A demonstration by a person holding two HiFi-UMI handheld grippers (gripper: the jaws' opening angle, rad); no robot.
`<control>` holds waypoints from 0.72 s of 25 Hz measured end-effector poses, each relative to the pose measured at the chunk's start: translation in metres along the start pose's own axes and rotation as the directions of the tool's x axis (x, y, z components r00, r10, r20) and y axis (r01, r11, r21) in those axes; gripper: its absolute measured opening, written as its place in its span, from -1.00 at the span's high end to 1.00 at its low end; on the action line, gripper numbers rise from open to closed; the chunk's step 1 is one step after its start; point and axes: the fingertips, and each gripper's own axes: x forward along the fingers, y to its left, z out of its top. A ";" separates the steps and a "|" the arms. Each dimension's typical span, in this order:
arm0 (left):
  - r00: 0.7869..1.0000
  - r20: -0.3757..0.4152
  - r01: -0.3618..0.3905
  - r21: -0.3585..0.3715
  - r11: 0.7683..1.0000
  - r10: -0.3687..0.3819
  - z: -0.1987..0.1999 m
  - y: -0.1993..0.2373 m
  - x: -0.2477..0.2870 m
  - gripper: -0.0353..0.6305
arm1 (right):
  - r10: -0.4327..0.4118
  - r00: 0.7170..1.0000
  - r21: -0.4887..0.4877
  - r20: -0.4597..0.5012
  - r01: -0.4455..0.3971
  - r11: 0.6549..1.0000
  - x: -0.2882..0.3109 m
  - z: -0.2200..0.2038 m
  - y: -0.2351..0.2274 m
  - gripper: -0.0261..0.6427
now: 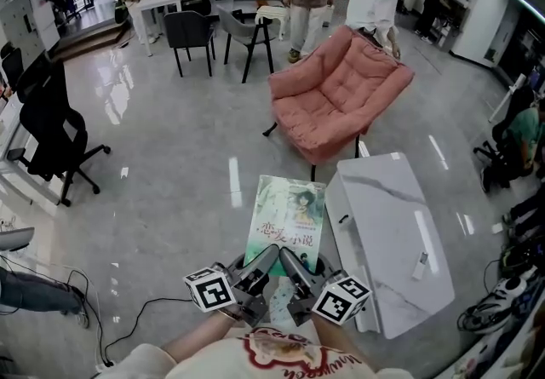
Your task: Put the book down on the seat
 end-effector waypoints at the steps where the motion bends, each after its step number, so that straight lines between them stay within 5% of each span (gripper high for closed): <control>1: 1.000 0.000 0.002 0.003 1.000 -0.002 0.003 0.002 0.004 0.60 | 0.001 1.000 -0.002 0.004 -0.001 1.000 0.003 0.003 -0.003 0.49; 18: 0.999 0.054 -0.012 0.027 1.000 0.010 0.113 0.093 0.177 0.60 | 0.057 0.998 -0.028 -0.026 -0.057 0.998 0.130 0.123 -0.147 0.48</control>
